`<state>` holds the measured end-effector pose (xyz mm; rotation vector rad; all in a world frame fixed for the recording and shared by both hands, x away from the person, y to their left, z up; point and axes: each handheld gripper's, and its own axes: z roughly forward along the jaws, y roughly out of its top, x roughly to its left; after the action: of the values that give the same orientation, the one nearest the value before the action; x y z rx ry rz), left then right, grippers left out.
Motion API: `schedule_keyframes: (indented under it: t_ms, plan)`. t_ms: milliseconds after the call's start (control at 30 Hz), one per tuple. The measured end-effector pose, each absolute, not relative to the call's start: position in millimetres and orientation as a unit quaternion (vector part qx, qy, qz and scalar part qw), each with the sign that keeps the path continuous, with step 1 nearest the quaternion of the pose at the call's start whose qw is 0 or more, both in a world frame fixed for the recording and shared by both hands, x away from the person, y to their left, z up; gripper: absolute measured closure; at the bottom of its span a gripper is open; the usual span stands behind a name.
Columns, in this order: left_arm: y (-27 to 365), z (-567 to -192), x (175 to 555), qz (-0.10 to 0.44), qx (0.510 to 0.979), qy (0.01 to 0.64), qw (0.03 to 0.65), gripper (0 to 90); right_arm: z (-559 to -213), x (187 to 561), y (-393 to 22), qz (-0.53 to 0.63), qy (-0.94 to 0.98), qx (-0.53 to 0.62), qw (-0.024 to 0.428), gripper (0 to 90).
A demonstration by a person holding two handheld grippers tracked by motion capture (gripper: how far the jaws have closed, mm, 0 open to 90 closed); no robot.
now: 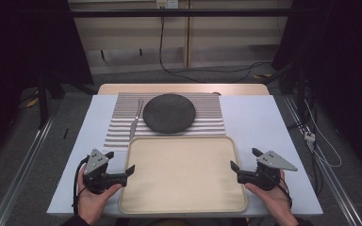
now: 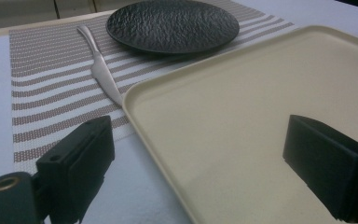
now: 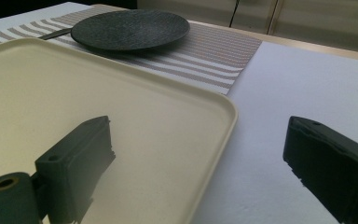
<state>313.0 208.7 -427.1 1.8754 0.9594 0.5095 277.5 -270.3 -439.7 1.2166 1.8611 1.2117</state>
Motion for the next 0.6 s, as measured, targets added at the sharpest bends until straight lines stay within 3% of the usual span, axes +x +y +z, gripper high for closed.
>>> schedule_keyframes:
  t_ms: [600]
  plan:
    - [206.2, -424.6, 318.1, 0.193, 0.778, 0.385, 0.457, 7.8, -439.4, 279.1, -270.1, 0.461, 0.700, 0.460, 0.294, 8.3]
